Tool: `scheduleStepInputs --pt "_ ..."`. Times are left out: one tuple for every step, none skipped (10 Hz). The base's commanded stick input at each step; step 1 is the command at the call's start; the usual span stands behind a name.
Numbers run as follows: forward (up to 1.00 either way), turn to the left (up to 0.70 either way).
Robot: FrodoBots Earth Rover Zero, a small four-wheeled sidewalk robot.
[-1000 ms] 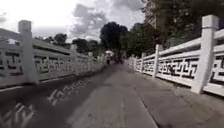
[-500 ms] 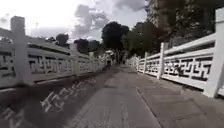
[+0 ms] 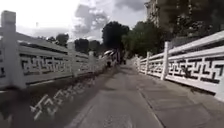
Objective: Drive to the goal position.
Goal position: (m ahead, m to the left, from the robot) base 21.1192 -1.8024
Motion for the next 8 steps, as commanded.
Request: scheduleStepInputs --pt "0.45 0.0" --pt "0.45 0.0" --pt "0.45 0.0" --pt "0.45 0.0" --pt "0.45 0.0" --pt "0.45 0.0" --pt "0.45 0.0" --pt "0.45 0.0"
